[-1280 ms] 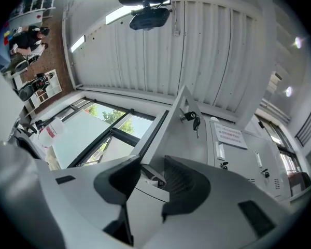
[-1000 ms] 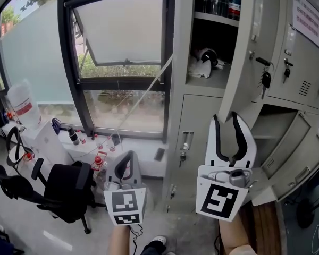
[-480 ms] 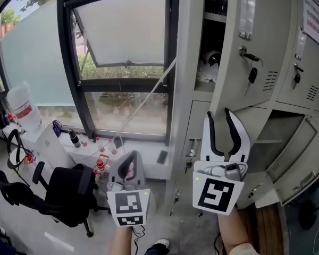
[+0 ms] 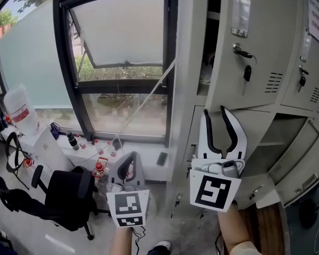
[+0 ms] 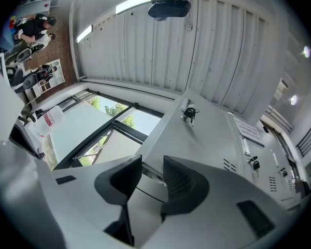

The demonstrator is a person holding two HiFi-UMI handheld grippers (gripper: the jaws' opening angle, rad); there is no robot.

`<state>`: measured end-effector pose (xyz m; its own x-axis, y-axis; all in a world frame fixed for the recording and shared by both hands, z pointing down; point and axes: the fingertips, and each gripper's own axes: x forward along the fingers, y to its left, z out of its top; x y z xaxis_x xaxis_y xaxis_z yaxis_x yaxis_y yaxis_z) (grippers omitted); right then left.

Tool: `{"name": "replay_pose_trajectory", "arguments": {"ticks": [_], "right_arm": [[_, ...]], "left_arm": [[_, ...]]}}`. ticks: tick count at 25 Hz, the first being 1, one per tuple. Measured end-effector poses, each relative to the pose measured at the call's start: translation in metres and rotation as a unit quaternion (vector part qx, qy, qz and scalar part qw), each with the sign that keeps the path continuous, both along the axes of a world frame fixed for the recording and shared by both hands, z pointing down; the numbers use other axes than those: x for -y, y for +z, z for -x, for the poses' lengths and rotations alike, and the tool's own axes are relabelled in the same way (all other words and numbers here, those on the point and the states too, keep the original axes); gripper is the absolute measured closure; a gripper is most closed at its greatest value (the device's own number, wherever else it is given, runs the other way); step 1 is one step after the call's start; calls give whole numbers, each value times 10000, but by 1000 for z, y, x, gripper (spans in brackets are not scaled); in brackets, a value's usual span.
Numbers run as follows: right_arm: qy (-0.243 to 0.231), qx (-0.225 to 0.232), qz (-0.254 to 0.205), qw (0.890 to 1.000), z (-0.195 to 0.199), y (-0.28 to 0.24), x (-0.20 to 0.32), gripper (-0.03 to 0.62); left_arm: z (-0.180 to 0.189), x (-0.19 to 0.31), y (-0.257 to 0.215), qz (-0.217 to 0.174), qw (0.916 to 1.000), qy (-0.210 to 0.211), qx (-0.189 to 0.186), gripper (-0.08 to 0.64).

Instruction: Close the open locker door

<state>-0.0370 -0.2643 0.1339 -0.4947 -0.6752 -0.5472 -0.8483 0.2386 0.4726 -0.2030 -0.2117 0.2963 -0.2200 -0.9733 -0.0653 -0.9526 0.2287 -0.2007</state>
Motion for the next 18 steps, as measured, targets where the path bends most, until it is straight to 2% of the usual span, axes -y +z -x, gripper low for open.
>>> {"name": "replay_pose_trajectory", "arguments": {"ticks": [18], "right_arm": [[-294, -15, 290, 9991, 20, -2, 36, 459]], "left_arm": [[8, 33, -3, -19, 9999, 142, 20, 557]]}}
